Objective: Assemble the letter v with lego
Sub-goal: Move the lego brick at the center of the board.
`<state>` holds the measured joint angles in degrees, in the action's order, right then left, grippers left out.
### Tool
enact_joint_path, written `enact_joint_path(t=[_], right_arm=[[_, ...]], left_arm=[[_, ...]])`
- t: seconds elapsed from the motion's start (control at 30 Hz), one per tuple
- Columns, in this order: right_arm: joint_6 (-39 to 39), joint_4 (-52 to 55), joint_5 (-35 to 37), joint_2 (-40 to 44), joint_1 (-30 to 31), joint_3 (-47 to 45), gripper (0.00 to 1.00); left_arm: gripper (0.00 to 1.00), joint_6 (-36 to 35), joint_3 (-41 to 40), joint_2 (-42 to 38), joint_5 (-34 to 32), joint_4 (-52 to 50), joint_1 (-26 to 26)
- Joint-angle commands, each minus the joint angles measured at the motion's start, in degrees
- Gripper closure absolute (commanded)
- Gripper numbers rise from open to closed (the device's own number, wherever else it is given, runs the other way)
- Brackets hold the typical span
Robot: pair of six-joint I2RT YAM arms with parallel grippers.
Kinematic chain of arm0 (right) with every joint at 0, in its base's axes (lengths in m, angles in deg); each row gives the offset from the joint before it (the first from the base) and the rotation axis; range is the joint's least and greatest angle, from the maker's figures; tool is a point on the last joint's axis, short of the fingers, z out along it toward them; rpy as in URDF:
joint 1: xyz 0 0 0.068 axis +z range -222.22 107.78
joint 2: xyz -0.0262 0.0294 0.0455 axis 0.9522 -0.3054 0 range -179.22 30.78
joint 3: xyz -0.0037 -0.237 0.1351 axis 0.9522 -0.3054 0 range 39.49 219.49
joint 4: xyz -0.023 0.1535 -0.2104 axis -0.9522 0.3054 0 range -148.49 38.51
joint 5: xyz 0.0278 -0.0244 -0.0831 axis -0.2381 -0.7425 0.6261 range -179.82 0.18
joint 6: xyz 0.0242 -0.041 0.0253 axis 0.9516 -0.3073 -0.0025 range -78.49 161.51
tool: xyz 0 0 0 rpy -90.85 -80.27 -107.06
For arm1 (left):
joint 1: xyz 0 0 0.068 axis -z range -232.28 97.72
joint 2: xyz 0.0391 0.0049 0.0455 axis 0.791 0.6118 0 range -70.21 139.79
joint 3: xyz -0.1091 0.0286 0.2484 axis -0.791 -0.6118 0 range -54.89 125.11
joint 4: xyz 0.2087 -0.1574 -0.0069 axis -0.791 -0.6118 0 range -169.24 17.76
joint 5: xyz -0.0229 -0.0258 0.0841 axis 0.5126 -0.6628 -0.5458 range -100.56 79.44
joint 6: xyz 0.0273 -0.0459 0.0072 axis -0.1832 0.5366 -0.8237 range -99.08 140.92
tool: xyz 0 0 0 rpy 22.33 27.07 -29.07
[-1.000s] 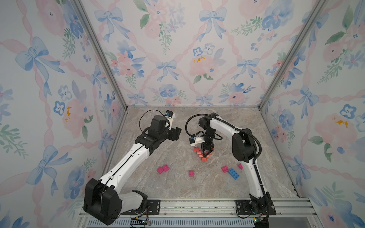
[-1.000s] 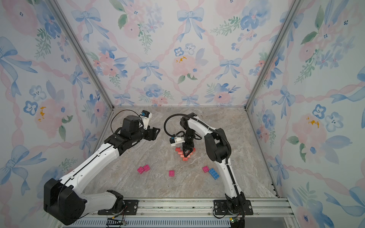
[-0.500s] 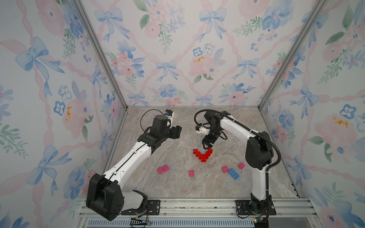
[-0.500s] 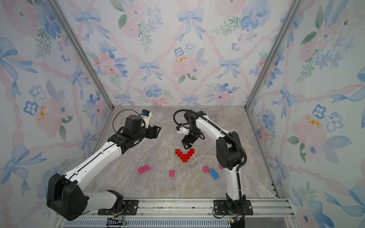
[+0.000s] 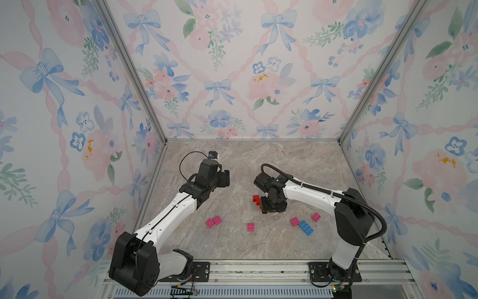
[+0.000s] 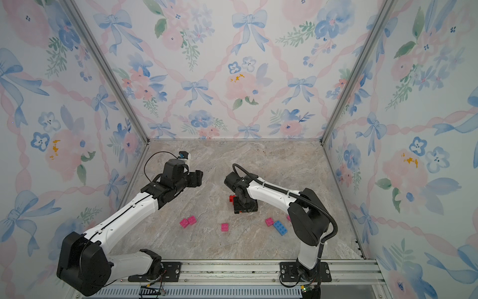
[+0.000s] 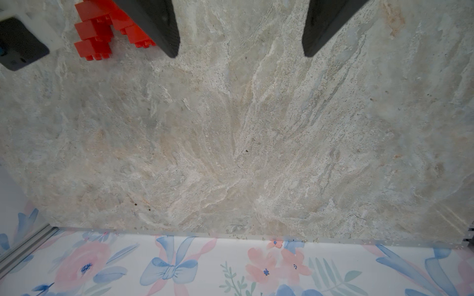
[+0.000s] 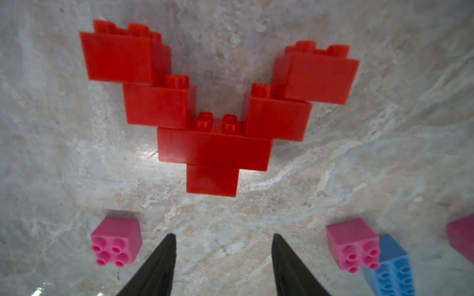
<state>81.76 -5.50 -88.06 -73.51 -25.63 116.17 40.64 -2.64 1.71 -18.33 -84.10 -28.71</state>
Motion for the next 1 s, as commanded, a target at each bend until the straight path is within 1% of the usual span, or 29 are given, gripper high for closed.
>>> enact_joint_path(t=[0.0, 0.17, 0.33, 0.37, 0.43, 0.53, 0.63, 0.73, 0.87, 0.97], right_arm=[[3.4, -3.8, 0.4, -1.7, -0.9, -0.8, 0.46], [1.7, -4.8, 0.2, -5.1, -1.0, 0.6, 0.49], [0.9, -5.2, 1.0, -7.1, -1.8, 1.2, 0.57], [0.7, -5.3, 1.0, -7.4, -2.0, 1.1, 0.59], [0.0, -5.6, 1.0, -7.7, -2.2, 1.3, 0.67], [-1.2, -6.3, 1.6, -7.8, -2.9, 2.0, 0.72], [-3.0, -7.0, 2.5, -8.3, -4.7, 3.7, 0.75], [-6.7, -6.9, 2.8, -10.1, -7.4, 6.4, 0.75], [-10.5, -7.1, 2.5, -14.2, -11.4, 11.1, 0.75], [-13.5, -6.0, 2.2, -18.1, -13.1, 16.2, 0.74]], left_arm=[[0.21, 0.1, -0.7, -2.1, -1.2, 0.6, -0.2], [0.21, 0.1, -1.1, -2.0, -1.1, 0.8, -0.2], [0.21, -0.1, -0.8, -1.9, -1.0, 0.8, -0.2], [0.21, -0.1, -0.8, -1.9, -1.0, 0.8, -0.2], [0.21, -0.1, -0.7, -1.9, -1.1, 0.8, -0.3], [0.21, 0.0, -0.7, -1.7, -1.2, 0.8, -0.3], [0.21, 0.3, -0.7, -1.2, -0.9, 0.8, -0.3], [0.21, 0.3, -0.6, -0.4, -0.6, 1.0, -0.3], [0.21, 0.3, -0.9, 0.4, -0.7, 1.4, -0.2], [0.21, 0.4, -1.1, 0.9, -0.6, 1.7, -0.2]])
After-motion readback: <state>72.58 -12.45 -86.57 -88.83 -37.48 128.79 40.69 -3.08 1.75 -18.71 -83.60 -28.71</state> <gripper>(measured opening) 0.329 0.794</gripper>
